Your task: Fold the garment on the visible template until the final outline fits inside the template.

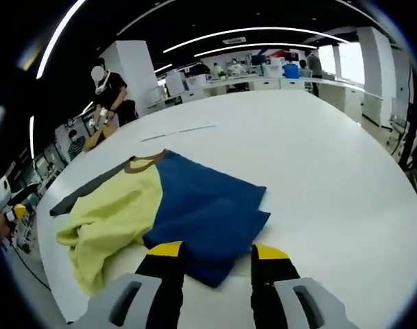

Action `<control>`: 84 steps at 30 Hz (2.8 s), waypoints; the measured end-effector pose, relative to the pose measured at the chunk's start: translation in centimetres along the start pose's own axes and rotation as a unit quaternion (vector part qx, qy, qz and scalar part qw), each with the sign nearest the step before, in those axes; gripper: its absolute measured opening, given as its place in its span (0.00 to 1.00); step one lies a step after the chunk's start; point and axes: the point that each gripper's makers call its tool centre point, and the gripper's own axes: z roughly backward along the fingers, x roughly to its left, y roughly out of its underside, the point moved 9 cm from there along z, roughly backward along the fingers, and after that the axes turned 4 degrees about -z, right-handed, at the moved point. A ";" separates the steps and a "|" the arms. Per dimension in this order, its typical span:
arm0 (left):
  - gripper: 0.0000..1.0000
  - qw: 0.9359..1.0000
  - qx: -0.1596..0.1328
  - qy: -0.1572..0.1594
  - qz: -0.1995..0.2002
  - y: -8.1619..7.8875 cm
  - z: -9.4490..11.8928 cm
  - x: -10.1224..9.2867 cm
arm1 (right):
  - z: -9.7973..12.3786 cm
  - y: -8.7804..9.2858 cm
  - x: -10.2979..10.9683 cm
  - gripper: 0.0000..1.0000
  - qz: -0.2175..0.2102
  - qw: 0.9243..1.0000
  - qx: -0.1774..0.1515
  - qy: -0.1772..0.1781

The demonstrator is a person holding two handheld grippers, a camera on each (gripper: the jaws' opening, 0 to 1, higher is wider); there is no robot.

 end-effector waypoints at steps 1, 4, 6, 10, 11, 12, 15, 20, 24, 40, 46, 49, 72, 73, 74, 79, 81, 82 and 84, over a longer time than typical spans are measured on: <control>0.98 1.000 0.001 0.000 -0.001 0.0 0.0 0.0 | 0.0 0.0 0.0 0.27 -0.002 1.000 0.000 0.001; 0.98 1.000 0.003 -0.002 -0.003 0.0 0.1 0.0 | 0.1 -0.2 0.0 0.17 0.004 1.000 -0.006 0.012; 0.98 1.000 0.004 -0.003 -0.003 0.1 0.2 0.1 | 0.3 -0.4 0.0 0.07 0.013 1.000 -0.010 0.013; 0.97 1.000 0.004 -0.004 -0.003 0.1 0.2 0.2 | 0.5 -0.7 -0.2 0.00 0.018 1.000 -0.018 0.013; 0.97 1.000 0.004 -0.004 -0.003 0.1 0.2 0.2 | 0.5 -0.8 -0.1 0.00 0.018 1.000 -0.020 0.010; 0.97 1.000 0.005 -0.004 -0.003 0.1 0.2 0.2 | 0.6 -0.8 -0.1 0.00 0.019 1.000 -0.020 0.009; 0.97 1.000 0.004 -0.003 -0.004 0.2 0.1 0.1 | 0.9 -1.0 -0.2 0.00 0.027 0.999 -0.022 0.003; 0.97 1.000 0.003 -0.001 -0.006 0.1 0.1 -0.1 | 1.4 -1.3 -0.3 0.00 0.037 0.999 -0.027 0.000; 0.97 1.000 0.004 0.000 -0.006 0.1 0.2 -0.1 | 2.0 -1.5 -0.6 0.00 0.046 0.998 -0.030 0.002; 0.98 1.000 0.003 0.005 -0.008 0.0 0.2 -0.5 | 4.4 -1.4 -3.9 0.00 0.062 0.997 -0.020 0.048; 0.98 1.000 0.002 0.006 -0.007 0.1 0.2 -0.6 | 5.8 -0.9 -5.8 0.00 0.057 0.995 -0.018 0.076; 0.98 1.000 0.004 0.006 -0.009 0.1 0.3 -0.6 | 6.4 -0.6 -6.5 0.00 0.052 0.995 -0.018 0.085; 0.97 1.000 0.005 0.003 -0.006 0.8 0.7 -0.4 | 9.7 0.5 -11.4 0.00 0.033 0.988 -0.015 0.150; 0.97 1.000 0.006 0.003 -0.007 0.8 0.7 -0.4 | 9.7 0.4 -11.6 0.00 0.031 0.988 -0.015 0.151; 0.97 1.000 0.006 0.003 -0.006 0.8 0.8 -0.4 | 9.7 0.4 -11.8 0.00 0.030 0.988 -0.014 0.153; 0.97 1.000 0.008 0.000 -0.003 1.1 1.0 -0.4 | 10.0 0.8 -12.8 0.00 0.026 0.986 -0.005 0.164; 0.97 1.000 0.009 -0.001 -0.002 1.2 1.0 -0.5 | 10.1 0.9 -13.1 0.00 0.023 0.986 -0.004 0.167; 0.97 1.000 0.010 -0.001 -0.002 1.2 1.1 -0.5 | 10.1 0.9 -13.3 0.00 0.022 0.985 -0.003 0.169; 0.97 1.000 0.011 -0.001 -0.002 1.3 1.1 -0.6 | 10.1 1.0 -13.6 0.00 0.021 0.985 -0.002 0.173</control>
